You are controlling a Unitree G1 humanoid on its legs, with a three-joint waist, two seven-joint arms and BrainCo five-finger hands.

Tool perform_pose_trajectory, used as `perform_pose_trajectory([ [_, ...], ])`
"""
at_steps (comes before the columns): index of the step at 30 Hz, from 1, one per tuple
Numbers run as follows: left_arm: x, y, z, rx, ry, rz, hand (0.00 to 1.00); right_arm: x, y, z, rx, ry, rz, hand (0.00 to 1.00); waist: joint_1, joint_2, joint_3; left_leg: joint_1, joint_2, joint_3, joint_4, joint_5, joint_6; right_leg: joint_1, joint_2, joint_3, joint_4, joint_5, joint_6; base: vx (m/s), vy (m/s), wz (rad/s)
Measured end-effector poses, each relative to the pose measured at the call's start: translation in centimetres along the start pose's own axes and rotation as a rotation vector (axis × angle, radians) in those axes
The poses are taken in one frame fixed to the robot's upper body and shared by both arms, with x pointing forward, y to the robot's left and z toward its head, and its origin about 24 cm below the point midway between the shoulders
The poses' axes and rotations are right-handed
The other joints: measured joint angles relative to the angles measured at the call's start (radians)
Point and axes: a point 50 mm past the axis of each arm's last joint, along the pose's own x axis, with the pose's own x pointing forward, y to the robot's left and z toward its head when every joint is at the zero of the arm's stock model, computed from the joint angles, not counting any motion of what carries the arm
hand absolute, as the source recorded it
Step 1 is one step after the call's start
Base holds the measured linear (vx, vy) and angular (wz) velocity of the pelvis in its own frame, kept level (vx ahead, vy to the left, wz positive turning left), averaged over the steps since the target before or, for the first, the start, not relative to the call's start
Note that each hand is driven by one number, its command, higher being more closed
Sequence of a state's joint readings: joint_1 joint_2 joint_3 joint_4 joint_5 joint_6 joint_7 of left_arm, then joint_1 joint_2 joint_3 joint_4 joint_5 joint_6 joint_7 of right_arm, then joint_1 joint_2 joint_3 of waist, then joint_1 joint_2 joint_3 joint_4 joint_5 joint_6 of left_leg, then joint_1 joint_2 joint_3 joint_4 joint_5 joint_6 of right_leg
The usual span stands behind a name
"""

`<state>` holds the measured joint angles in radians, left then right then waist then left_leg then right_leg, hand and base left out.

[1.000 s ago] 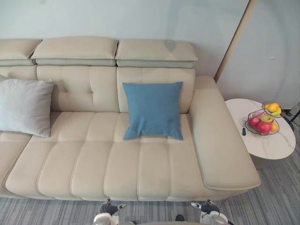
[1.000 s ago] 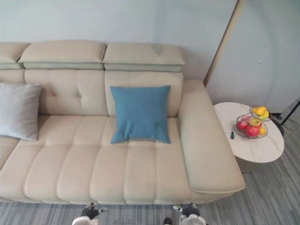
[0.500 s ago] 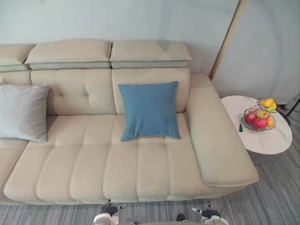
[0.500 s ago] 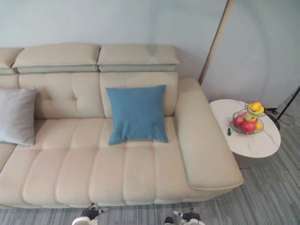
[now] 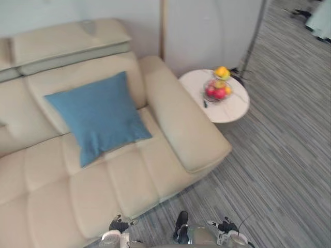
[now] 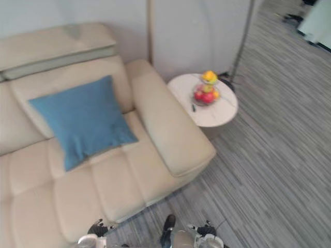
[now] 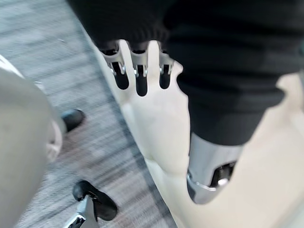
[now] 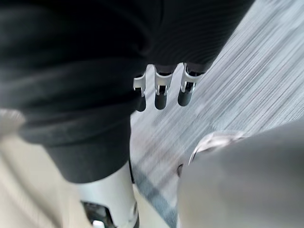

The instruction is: Pick up cushions and gather them together orderly.

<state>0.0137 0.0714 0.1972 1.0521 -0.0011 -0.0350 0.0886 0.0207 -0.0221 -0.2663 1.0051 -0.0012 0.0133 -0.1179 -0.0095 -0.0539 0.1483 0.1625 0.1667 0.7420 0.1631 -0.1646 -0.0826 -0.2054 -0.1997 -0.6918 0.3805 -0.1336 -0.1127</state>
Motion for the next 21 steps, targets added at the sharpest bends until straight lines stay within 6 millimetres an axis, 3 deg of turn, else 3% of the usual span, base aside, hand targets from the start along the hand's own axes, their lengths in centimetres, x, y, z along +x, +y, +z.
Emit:
perform_pose_trajectory([
  [2,0.0,-0.5,0.3,-0.008,-0.008,-0.012,0.00,0.3,-0.5,0.7,-0.030,-0.011,-0.007,0.00,-0.007,0.017,0.010,0.008,0.018,0.005,0.016,-0.006,0.009,-0.003,0.042,0.047,-0.033,-0.021,0.025,0.03,-0.185,-0.75],
  [4,0.1,-0.3,0.5,-0.005,-0.010,-0.007,0.00,0.4,-0.4,1.0,-0.046,-0.005,-0.004,0.00,-0.005,0.014,0.027,0.005,0.061,0.015,0.088,-0.013,0.001,-0.003,0.078,0.082,-0.044,-0.055,0.042,0.01,-0.186,-0.64],
  [5,0.1,-0.1,0.4,-0.002,-0.005,-0.002,0.00,0.4,-0.2,0.9,-0.053,-0.005,0.001,0.00,-0.003,0.009,0.027,-0.008,0.089,0.016,0.149,-0.016,0.000,-0.002,0.083,0.075,-0.039,-0.074,0.035,0.03,-0.234,-0.42],
  [6,0.1,0.1,0.2,0.005,0.005,0.000,0.00,0.4,-0.1,0.9,-0.066,-0.005,0.006,0.00,-0.009,0.004,0.033,-0.039,0.154,0.011,0.276,-0.015,0.005,0.023,0.106,0.054,-0.067,-0.092,0.024,0.04,-0.238,-0.34],
  [8,0.2,0.3,0.5,0.019,-0.004,0.001,0.00,0.4,-0.2,0.8,-0.081,-0.001,0.003,0.00,-0.011,0.005,0.039,-0.107,0.262,-0.031,0.500,0.016,0.053,0.058,0.148,0.057,-0.095,-0.079,0.011,0.02,-0.205,-0.51],
  [9,0.2,0.6,0.4,0.019,-0.001,0.009,0.00,0.4,0.1,0.8,-0.093,0.000,0.013,0.00,-0.004,0.006,0.045,-0.145,0.280,-0.106,0.613,-0.039,0.068,0.072,0.180,0.120,-0.095,-0.068,-0.027,0.00,-0.165,-1.27],
  [10,0.2,0.6,0.4,0.002,-0.005,0.013,0.00,0.6,-0.1,1.3,-0.112,-0.010,0.011,0.00,0.007,0.009,0.047,-0.181,0.202,-0.228,0.613,-0.096,0.000,0.078,0.206,0.191,-0.111,-0.060,-0.025,0.00,-0.102,-1.54],
  [11,0.2,0.6,0.5,-0.002,-0.012,0.013,0.00,0.7,0.0,1.7,-0.112,-0.017,0.014,0.00,0.013,0.010,0.053,-0.191,0.151,-0.285,0.594,-0.120,-0.016,0.086,0.221,0.238,-0.127,-0.052,-0.021,0.00,-0.049,-1.90],
  [13,0.0,-0.2,0.2,-0.019,-0.011,-0.006,0.00,0.8,0.0,2.1,-0.120,-0.023,0.013,0.00,0.018,0.032,0.062,-0.242,-0.043,-0.520,0.459,-0.170,-0.036,0.134,0.286,0.404,-0.182,-0.026,0.020,0.01,-0.007,-2.07],
  [15,-0.1,-0.7,0.4,-0.015,-0.024,-0.019,0.00,0.8,-0.3,2.5,-0.123,-0.035,0.005,0.00,0.026,0.045,0.065,-0.276,-0.119,-0.655,0.345,-0.168,-0.037,0.140,0.311,0.478,-0.196,-0.022,0.027,0.05,0.055,-2.11],
  [16,-0.1,-1.0,0.5,-0.022,-0.028,-0.025,0.00,0.8,-0.3,2.5,-0.125,-0.038,0.004,0.00,0.034,0.071,0.061,-0.307,-0.152,-0.735,0.303,-0.166,-0.036,0.146,0.334,0.538,-0.197,-0.015,0.035,0.09,0.078,-2.16],
  [17,-0.1,-1.1,0.5,-0.025,-0.027,-0.028,0.00,0.9,-0.7,2.5,-0.133,-0.038,-0.005,0.00,0.036,0.076,0.063,-0.313,-0.166,-0.779,0.274,-0.159,-0.033,0.152,0.341,0.563,-0.201,-0.002,0.041,0.13,0.075,-2.21],
  [18,-0.1,-1.1,0.4,-0.040,-0.027,-0.031,0.00,0.8,-1.0,2.0,-0.143,-0.024,-0.011,0.00,0.051,0.075,0.062,-0.304,-0.176,-0.816,0.231,-0.112,-0.016,0.161,0.357,0.633,-0.209,0.016,0.011,0.12,0.037,-1.90],
  [20,-0.1,-1.4,0.5,-0.049,-0.029,-0.040,0.00,0.6,-1.3,1.2,-0.145,-0.009,-0.019,0.00,0.047,0.082,0.055,-0.271,-0.170,-0.796,0.185,-0.049,0.040,0.189,0.377,0.726,-0.214,0.016,0.011,0.23,0.056,-1.61],
  [21,-0.1,-1.5,0.4,-0.052,-0.027,-0.041,0.00,0.6,-1.3,1.0,-0.144,-0.005,-0.022,0.00,0.047,0.082,0.055,-0.262,-0.164,-0.774,0.177,-0.044,0.042,0.191,0.381,0.749,-0.210,0.015,0.012,0.29,0.080,-1.04],
])
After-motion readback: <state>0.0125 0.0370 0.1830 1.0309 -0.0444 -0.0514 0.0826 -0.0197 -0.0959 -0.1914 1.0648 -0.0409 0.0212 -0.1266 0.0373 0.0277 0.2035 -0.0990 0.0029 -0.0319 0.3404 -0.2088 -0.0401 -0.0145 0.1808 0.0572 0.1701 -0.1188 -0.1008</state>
